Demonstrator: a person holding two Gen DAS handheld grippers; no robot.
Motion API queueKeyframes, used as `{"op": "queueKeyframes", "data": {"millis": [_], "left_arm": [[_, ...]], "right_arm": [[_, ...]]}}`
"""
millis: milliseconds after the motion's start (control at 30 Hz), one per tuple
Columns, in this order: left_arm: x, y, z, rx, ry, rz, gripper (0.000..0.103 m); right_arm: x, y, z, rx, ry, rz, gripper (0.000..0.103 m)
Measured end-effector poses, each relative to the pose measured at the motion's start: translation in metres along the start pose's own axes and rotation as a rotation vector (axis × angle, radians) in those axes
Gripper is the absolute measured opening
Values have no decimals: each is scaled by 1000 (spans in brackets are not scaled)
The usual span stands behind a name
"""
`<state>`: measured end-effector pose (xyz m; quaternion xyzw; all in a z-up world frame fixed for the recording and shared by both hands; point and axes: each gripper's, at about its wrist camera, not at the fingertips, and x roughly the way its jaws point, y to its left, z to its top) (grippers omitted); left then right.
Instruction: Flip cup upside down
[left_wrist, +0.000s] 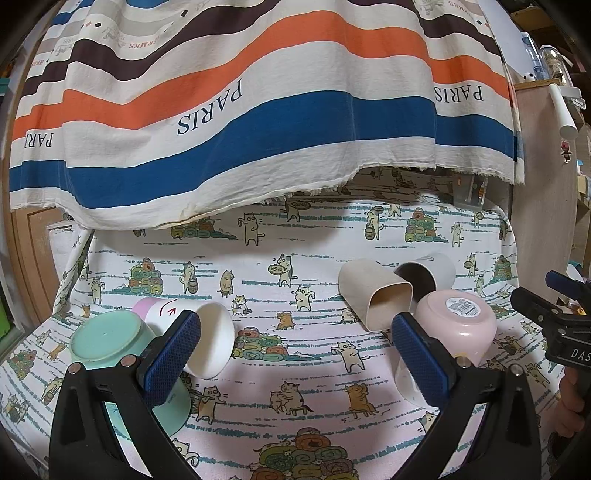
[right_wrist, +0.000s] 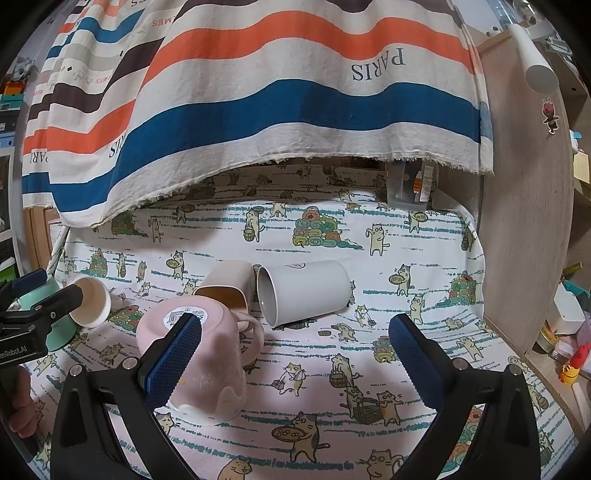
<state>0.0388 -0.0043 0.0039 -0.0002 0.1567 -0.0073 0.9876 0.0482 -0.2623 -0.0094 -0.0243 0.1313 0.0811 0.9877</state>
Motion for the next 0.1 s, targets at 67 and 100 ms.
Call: {"op": "queueKeyframes", "data": {"millis": [67,100], "left_arm": [[0,0,0,0,0,1,103],[0,1,0,-1,0,2,103]], "right_arm": [[0,0,0,0,-1,0,102],[0,0,0,0,-1,0,102]]}}
